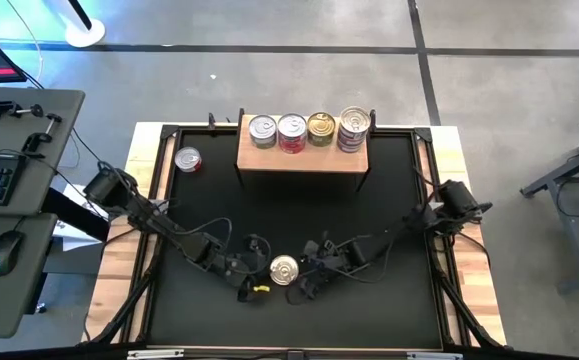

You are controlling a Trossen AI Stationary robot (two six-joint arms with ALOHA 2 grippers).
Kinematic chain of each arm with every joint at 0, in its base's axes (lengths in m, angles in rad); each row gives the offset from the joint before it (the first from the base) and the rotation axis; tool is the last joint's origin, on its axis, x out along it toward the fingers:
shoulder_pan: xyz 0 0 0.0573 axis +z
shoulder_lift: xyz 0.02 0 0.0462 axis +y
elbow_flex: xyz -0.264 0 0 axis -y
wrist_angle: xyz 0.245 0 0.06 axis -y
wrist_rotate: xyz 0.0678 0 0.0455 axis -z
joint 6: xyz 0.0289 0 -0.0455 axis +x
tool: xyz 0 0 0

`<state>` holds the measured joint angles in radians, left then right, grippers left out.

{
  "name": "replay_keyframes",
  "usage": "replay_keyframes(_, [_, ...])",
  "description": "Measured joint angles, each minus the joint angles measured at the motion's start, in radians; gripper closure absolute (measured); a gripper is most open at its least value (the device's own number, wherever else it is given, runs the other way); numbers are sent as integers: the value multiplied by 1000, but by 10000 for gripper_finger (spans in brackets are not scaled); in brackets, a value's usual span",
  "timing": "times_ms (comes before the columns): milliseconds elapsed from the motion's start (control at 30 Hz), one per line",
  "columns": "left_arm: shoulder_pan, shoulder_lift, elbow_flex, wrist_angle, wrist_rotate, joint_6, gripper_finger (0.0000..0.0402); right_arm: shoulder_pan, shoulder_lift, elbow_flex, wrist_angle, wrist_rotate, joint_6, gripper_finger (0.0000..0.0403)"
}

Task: Stack canned seafood by type on shelf
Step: Stack the blue tuna can on top of the other blue tuna cans

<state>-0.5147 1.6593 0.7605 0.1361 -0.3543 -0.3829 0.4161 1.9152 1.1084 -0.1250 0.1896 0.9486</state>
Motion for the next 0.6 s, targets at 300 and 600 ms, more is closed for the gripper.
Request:
replay_keyframes(300, [1, 38, 0, 40, -38, 11, 401, -17, 15, 0, -11, 10, 15, 402])
replay_keyframes(600, [5, 37, 0, 5, -53, 57, 401, -19, 15, 21, 32, 15, 13, 403])
